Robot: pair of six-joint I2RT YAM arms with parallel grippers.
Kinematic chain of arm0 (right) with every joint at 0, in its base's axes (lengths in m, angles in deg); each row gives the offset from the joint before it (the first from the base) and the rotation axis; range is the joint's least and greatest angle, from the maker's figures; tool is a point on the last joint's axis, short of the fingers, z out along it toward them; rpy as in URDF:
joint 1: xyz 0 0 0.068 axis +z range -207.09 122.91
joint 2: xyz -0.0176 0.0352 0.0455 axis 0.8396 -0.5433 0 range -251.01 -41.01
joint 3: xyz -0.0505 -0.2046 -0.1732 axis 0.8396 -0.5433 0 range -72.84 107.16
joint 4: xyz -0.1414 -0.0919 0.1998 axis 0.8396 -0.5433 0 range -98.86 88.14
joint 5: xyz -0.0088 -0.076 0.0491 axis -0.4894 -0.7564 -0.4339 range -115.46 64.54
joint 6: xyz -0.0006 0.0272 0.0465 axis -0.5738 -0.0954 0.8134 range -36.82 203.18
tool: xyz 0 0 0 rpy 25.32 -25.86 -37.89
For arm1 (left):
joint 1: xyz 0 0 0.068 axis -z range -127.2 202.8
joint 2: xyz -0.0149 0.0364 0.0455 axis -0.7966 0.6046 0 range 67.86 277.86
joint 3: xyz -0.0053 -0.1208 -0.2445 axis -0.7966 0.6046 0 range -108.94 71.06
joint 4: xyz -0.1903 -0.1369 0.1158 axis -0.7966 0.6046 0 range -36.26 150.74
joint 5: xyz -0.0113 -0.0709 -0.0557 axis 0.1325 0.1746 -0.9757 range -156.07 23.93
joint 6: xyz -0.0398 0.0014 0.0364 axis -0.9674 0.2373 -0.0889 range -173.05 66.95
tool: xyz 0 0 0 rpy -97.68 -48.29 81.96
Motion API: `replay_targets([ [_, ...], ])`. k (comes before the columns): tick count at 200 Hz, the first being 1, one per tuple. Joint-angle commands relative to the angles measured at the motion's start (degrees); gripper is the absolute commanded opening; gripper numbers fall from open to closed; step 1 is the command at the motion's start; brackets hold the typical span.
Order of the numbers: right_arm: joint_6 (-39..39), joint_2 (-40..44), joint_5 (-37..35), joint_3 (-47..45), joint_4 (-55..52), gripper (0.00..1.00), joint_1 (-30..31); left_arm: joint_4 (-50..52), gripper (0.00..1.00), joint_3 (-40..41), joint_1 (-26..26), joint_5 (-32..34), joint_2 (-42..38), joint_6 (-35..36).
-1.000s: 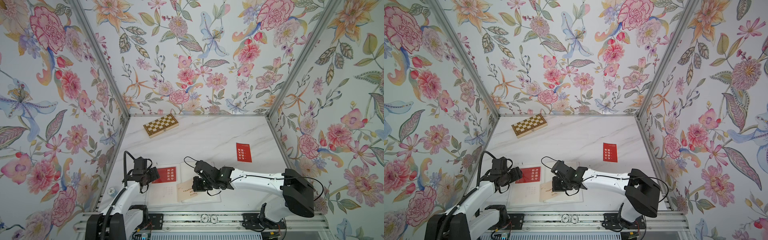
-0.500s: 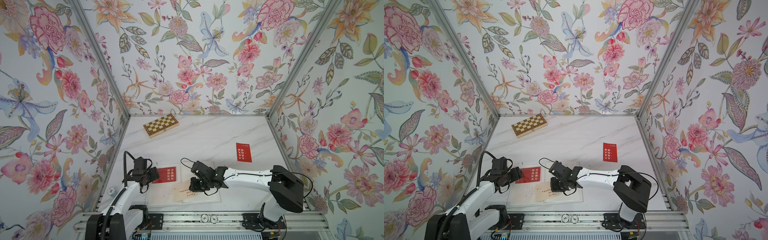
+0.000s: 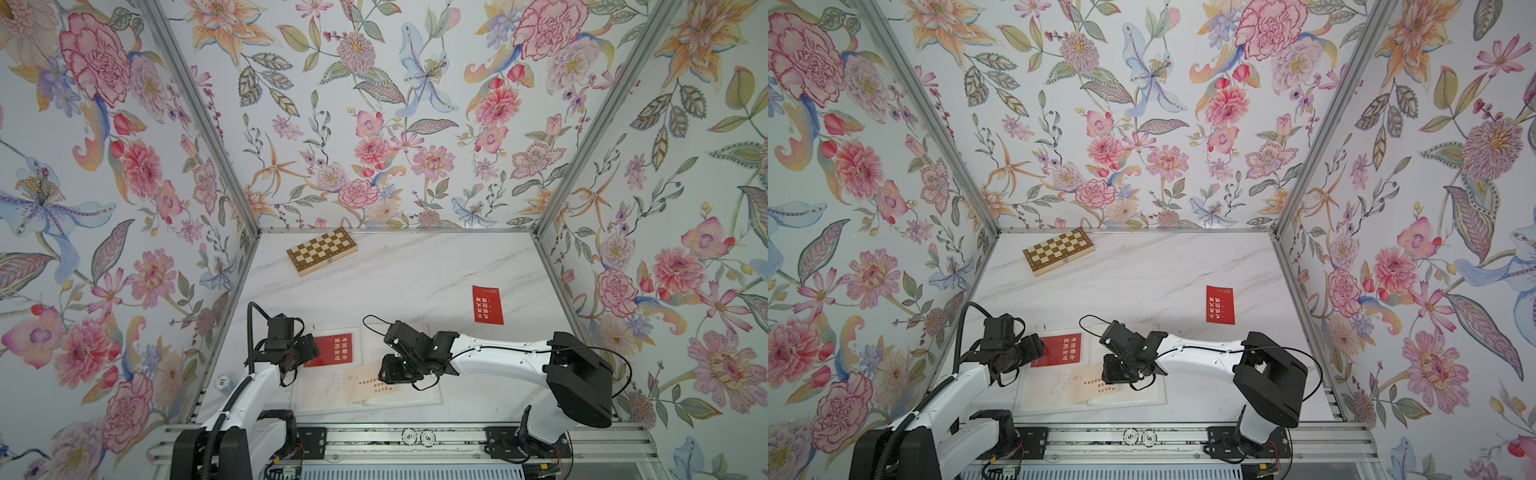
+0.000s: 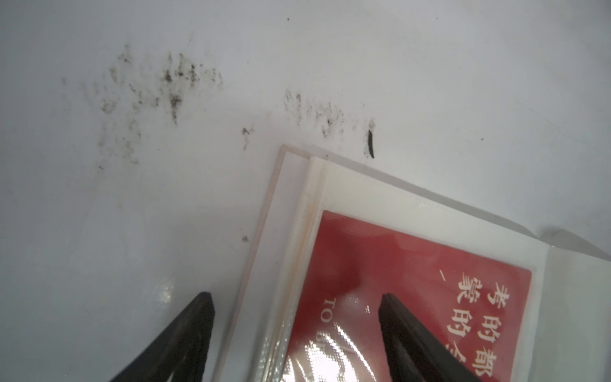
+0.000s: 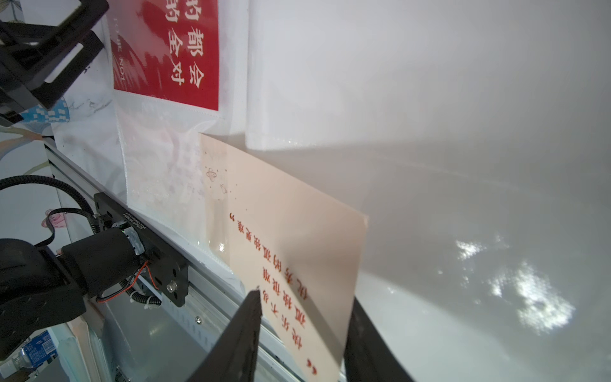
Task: Place the photos into the photo albums
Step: Insert the photo into the photo album.
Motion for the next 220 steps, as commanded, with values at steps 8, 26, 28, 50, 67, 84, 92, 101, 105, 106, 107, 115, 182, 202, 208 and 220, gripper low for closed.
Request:
replay_targets([
  [8, -2.3, -1.0, -0.3, 3.6, -2.8, 0.34, 0.4, 0.9, 0.77, 1.5, -0.3, -1.8, 0.2, 0.5],
  [26, -3.1, -2.5, 0.6, 5.4, -3.2, 0.31, 0.8, 0.9, 0.77, 1.4, -0.3, -1.9, 0.3, 0.6],
  [28, -3.2, -2.7, 0.8, 5.6, -3.2, 0.31, 0.8, 0.9, 0.77, 1.5, -0.3, -1.9, 0.4, 0.6],
  [50, -4.4, -4.9, 3.0, 7.6, -3.2, 0.27, 0.9, 0.6, 0.77, 1.5, -0.3, -2.2, 0.6, 0.6],
  [67, -5.4, -7.2, 4.8, 9.7, -3.3, 0.26, 0.8, 0.4, 0.77, 1.5, -0.2, -2.5, 1.0, 0.7],
  [84, -6.5, -9.8, 6.2, 12.4, -4.1, 0.25, 1.1, 0.3, 0.77, 1.5, -0.3, -2.6, 1.0, 0.8],
  [92, -6.9, -10.8, 6.8, 13.5, -4.4, 0.25, 1.2, 0.3, 0.77, 1.5, -0.3, -2.6, 1.0, 0.8],
  [101, -7.3, -11.8, 7.5, 14.5, -4.5, 0.25, 1.4, 0.3, 0.77, 1.5, -0.3, -2.7, 0.9, 0.8],
  [105, -7.4, -12.3, 7.8, 14.9, -4.5, 0.25, 1.5, 0.3, 0.77, 1.5, -0.2, -2.7, 1.0, 0.9],
  [106, -7.5, -12.3, 7.9, 15.0, -4.4, 0.25, 1.5, 0.3, 0.77, 1.5, -0.3, -2.7, 0.9, 0.8],
  [107, -7.5, -12.4, 7.9, 15.1, -4.5, 0.25, 1.4, 0.3, 0.77, 1.5, -0.3, -2.7, 0.9, 0.8],
  [115, -7.7, -13.1, 8.6, 15.9, -4.5, 0.25, 1.5, 0.2, 0.77, 1.5, -0.2, -2.8, 1.0, 0.8],
  [182, -9.0, -18.4, 12.9, 19.6, -4.0, 0.25, 1.8, 0.1, 0.77, 1.6, -0.3, -2.9, 0.9, 0.8],
  [202, -9.3, -19.7, 14.4, 20.3, -3.2, 0.26, 1.6, 0.1, 0.77, 1.6, -0.2, -2.9, 0.9, 0.8],
  [208, -9.4, -20.1, 14.9, 20.4, -2.9, 0.26, 1.6, 0.0, 0.77, 1.7, -0.3, -2.9, 0.9, 0.8],
  [220, -9.3, -20.8, 16.1, 20.4, -2.0, 0.27, 1.4, 0.0, 0.77, 1.6, -0.3, -2.9, 1.0, 0.8],
])
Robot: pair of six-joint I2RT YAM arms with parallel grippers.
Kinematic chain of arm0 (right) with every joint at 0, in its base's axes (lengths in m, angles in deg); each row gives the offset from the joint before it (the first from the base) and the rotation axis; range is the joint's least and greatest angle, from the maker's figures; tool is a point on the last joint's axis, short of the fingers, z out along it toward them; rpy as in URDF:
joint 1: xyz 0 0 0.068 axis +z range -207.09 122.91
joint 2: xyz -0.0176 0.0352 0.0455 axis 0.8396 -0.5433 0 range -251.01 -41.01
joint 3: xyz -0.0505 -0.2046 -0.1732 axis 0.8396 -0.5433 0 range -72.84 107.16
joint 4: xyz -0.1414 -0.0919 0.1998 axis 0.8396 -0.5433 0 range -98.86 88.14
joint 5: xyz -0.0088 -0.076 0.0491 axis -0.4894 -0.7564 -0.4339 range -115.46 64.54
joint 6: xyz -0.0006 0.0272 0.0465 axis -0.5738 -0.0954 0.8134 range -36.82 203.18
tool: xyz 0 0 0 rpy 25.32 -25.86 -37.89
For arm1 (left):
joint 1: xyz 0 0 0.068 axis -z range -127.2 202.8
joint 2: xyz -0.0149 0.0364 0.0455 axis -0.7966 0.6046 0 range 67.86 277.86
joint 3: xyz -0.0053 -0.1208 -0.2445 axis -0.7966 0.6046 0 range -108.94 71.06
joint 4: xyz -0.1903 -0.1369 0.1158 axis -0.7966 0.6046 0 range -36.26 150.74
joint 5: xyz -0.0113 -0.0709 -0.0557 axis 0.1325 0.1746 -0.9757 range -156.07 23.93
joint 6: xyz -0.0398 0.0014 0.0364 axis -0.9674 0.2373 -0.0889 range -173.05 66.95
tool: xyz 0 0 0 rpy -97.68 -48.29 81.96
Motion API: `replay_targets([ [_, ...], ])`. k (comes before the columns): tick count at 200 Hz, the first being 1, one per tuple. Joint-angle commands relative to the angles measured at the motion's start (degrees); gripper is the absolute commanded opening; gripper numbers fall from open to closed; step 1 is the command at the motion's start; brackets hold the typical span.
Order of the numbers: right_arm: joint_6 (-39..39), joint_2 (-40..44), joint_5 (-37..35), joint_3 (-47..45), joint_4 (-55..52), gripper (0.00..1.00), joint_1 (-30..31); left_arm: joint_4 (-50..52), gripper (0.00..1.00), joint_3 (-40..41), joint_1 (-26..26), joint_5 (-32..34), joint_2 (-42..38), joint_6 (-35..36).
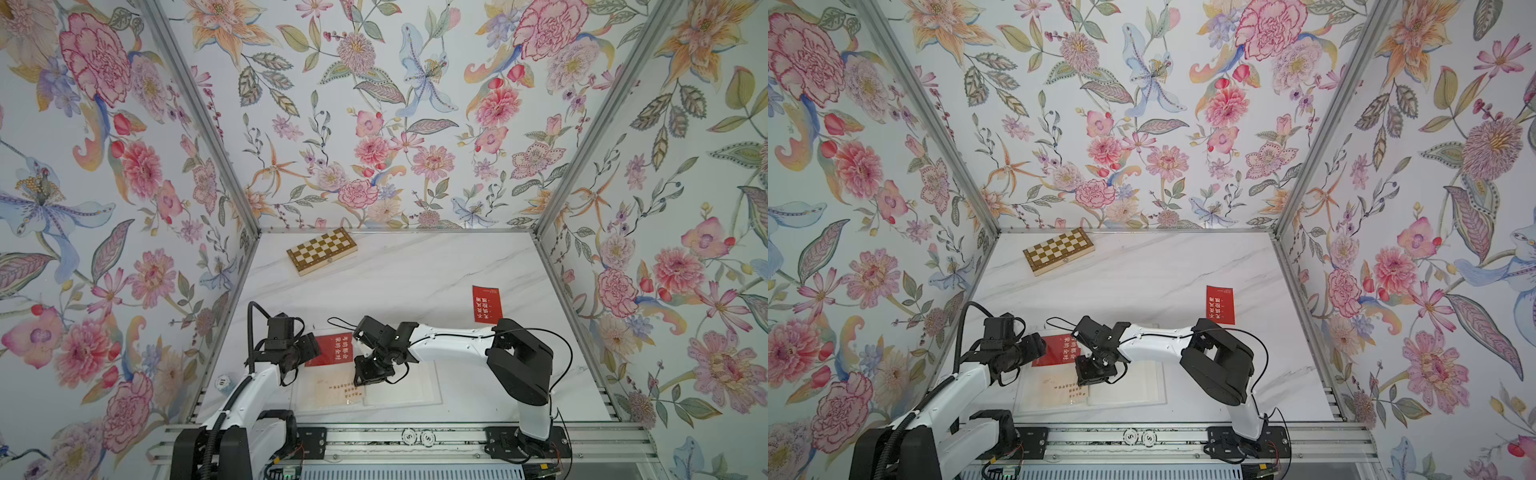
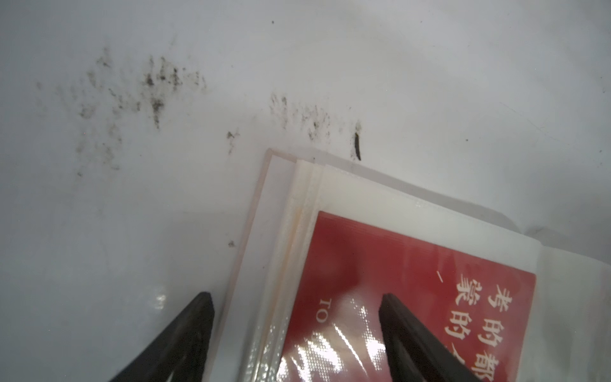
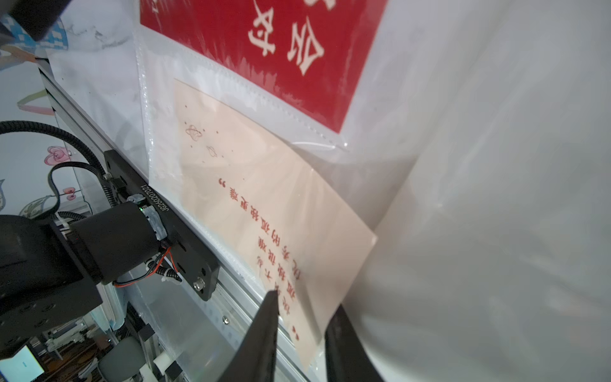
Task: Place the photos into the photo albums
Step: Insert the photo into the photo album.
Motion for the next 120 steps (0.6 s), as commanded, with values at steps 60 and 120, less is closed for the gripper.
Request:
replay_targets([
  [60, -1.0, -4.4, 6.4, 3.3, 3.5, 0.3, 0.4, 1.3, 0.77, 1.6, -0.2, -1.4, 0.2, 0.9],
  [120, 0.2, -0.8, 4.6, -2.3, 7.6, 0.48, -1.5, 1.1, 0.77, 1.5, 0.1, -1.6, 0.4, 1.3],
])
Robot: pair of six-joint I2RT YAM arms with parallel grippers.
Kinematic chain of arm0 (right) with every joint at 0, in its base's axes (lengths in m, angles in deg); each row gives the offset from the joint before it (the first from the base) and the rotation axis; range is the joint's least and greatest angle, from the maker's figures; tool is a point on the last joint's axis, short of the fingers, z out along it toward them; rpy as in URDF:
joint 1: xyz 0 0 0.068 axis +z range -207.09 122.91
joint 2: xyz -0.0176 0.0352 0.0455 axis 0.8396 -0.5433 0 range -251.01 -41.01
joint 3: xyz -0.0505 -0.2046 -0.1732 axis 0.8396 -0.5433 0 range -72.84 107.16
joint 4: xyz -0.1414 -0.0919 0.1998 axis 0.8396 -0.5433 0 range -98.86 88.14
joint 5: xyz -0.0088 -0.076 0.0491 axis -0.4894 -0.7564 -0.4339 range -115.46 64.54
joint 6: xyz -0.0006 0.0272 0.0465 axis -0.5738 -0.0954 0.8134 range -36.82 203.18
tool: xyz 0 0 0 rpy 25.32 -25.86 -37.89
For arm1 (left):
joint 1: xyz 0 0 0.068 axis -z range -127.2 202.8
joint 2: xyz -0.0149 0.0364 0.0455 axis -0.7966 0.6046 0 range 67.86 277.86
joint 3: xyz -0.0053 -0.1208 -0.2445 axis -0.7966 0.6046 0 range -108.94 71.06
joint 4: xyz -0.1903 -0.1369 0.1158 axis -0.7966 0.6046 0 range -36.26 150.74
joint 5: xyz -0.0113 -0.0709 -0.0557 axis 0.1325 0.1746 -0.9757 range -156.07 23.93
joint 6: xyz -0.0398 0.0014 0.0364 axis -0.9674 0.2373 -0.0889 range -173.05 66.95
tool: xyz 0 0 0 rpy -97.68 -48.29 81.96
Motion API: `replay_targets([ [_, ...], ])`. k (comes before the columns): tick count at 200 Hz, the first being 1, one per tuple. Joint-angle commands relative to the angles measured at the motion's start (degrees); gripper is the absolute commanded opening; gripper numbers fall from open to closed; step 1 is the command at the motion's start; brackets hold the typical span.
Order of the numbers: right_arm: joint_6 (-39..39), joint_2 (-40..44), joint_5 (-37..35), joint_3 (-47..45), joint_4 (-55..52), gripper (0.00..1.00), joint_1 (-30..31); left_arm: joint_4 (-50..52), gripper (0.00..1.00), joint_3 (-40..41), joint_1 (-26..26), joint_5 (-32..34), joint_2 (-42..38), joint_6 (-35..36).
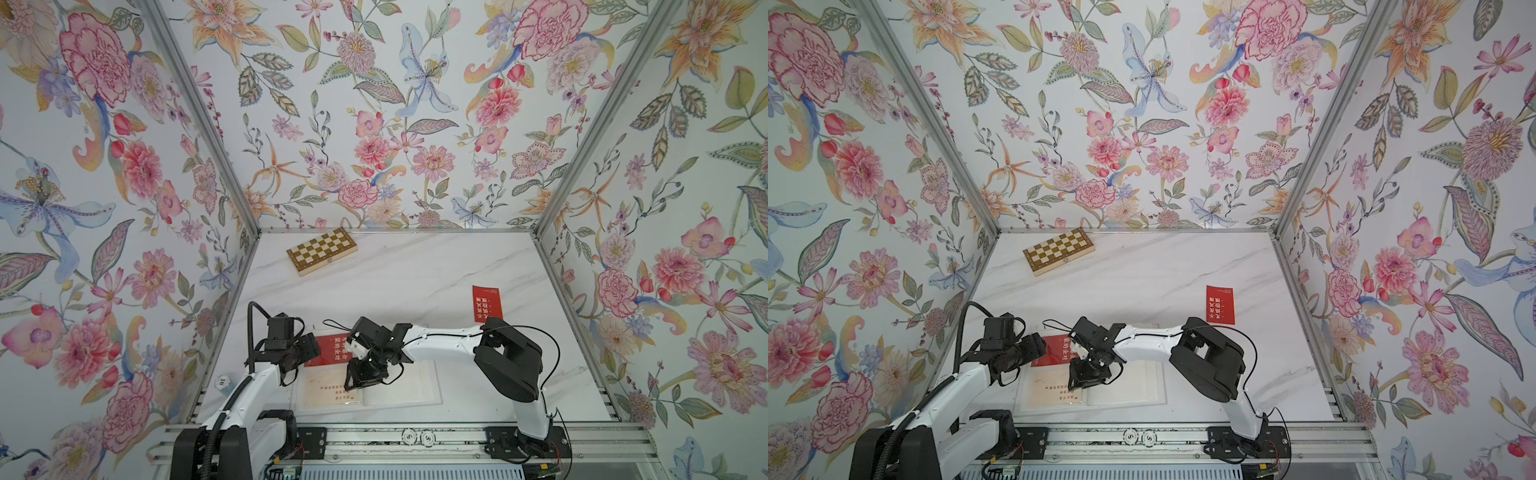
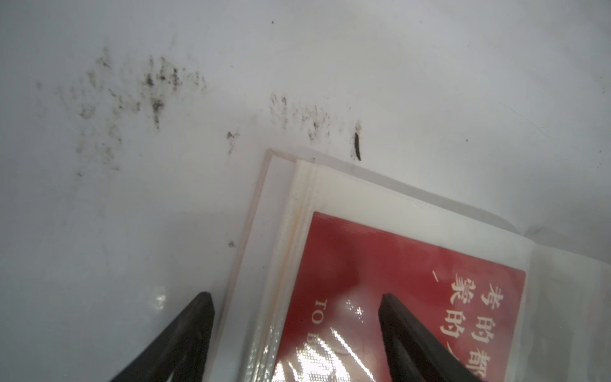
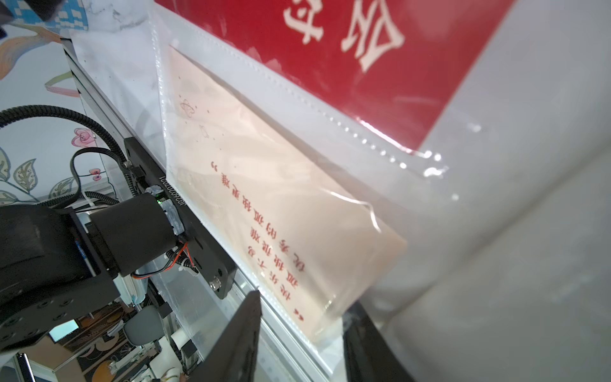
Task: Place the photos into the photo albums
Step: Insert the photo into the photo album.
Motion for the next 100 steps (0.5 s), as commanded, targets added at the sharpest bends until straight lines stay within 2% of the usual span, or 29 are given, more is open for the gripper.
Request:
replay_targets([
  [1, 0.5, 2.2, -0.5, -2.8, 3.1, 0.48, -1.0, 1.1, 0.77, 1.5, 0.2, -1.6, 0.3, 1.2],
  [70, 0.9, -0.4, 1.5, -1.4, 6.2, 0.49, -1.1, -0.6, 0.78, 0.8, 1.7, -3.9, 3.6, 2.0],
  [100, 0.8, 1.2, 0.5, -2.4, 6.2, 0.5, -1.3, 1.2, 0.78, 0.1, 2.2, -2.2, 2.0, 2.0],
])
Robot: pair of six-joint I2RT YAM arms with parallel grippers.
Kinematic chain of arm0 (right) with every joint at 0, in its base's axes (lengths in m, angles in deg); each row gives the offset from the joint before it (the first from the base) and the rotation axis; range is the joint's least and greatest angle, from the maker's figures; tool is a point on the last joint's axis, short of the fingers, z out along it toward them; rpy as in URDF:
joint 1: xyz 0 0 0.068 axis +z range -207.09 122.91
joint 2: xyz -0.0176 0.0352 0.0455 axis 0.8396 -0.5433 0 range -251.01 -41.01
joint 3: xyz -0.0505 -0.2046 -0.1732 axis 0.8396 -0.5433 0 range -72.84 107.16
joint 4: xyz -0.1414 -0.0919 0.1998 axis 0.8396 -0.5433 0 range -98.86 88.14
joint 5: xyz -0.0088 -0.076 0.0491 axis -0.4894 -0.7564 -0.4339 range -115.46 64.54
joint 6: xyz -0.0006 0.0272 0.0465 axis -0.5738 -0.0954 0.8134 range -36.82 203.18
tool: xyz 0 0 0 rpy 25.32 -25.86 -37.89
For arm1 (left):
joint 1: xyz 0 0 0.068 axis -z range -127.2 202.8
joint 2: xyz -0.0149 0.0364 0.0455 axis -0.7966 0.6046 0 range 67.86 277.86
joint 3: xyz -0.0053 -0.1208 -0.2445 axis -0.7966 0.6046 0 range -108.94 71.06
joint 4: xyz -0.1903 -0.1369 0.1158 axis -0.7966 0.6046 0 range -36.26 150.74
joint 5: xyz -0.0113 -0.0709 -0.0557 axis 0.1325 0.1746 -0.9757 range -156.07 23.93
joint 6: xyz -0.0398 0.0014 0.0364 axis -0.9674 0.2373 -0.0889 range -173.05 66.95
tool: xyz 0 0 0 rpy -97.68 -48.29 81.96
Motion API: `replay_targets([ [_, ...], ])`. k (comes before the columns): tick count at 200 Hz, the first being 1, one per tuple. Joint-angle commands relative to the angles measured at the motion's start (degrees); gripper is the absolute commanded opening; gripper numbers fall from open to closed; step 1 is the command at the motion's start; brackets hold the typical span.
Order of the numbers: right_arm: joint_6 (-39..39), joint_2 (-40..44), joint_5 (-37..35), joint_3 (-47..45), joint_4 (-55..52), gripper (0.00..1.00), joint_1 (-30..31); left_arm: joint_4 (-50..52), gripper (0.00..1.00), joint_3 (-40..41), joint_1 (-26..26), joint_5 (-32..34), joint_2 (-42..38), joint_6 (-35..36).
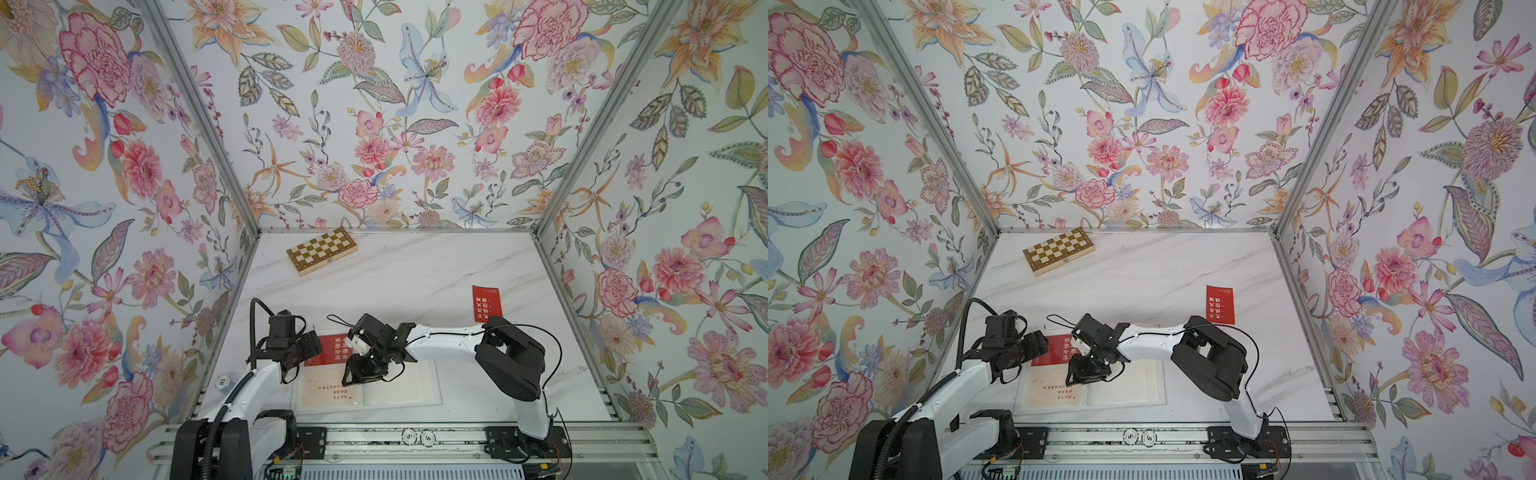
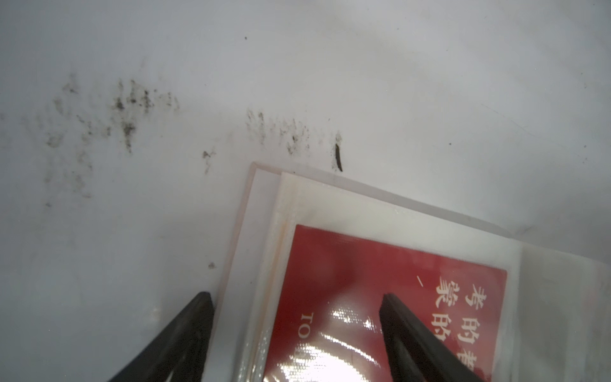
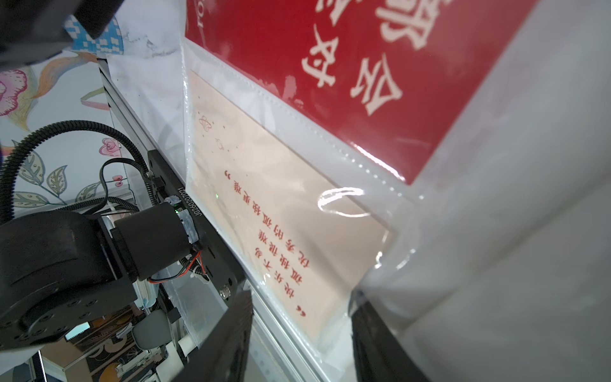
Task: Place the photos into the photo albums
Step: Insert the photo into the photo album, then turn the page of the photo album at the center of the board.
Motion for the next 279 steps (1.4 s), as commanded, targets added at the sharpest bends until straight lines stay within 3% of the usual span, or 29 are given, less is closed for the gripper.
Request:
replay_targets([
  [1, 0.1, 0.7, -0.6, -0.7, 0.9, 0.5, -0.4, 4.7, 0.78, 0.2, 1.0, -1.0, -0.3, 0.6],
  [35, 0.0, 5.4, -3.5, -4.7, 0.8, 0.56, -1.4, 9.6, 0.78, -2.1, 1.3, 3.8, -6.7, 0.6],
  [71, -0.8, 11.4, -7.7, -8.9, 0.0, 0.57, -2.5, 11.2, 0.78, -4.8, 3.1, 3.2, -6.7, 1.2],
  [88, -0.8, 14.3, -9.9, -11.4, 0.0, 0.55, -3.4, 11.7, 0.78, -6.8, 6.3, 2.9, -5.2, 2.0],
  [119, -0.4, 20.3, -15.3, -17.0, -0.1, 0.53, -6.8, 10.9, 0.77, -11.1, 16.6, 4.2, -1.3, 1.1],
  [186, 0.5, 31.8, -21.2, -26.1, -2.1, 0.52, -14.9, 3.3, 0.77, -18.3, 35.9, 3.8, 12.5, -4.0],
  [242, 0.2, 34.8, -22.0, -28.5, -3.5, 0.5, -16.6, -2.0, 0.76, -21.8, 43.7, 2.2, 21.7, -6.5],
  [279, 0.2, 34.0, -22.0, -28.5, -3.3, 0.5, -16.4, -2.9, 0.75, -21.9, 45.4, 2.4, 24.2, -7.2],
])
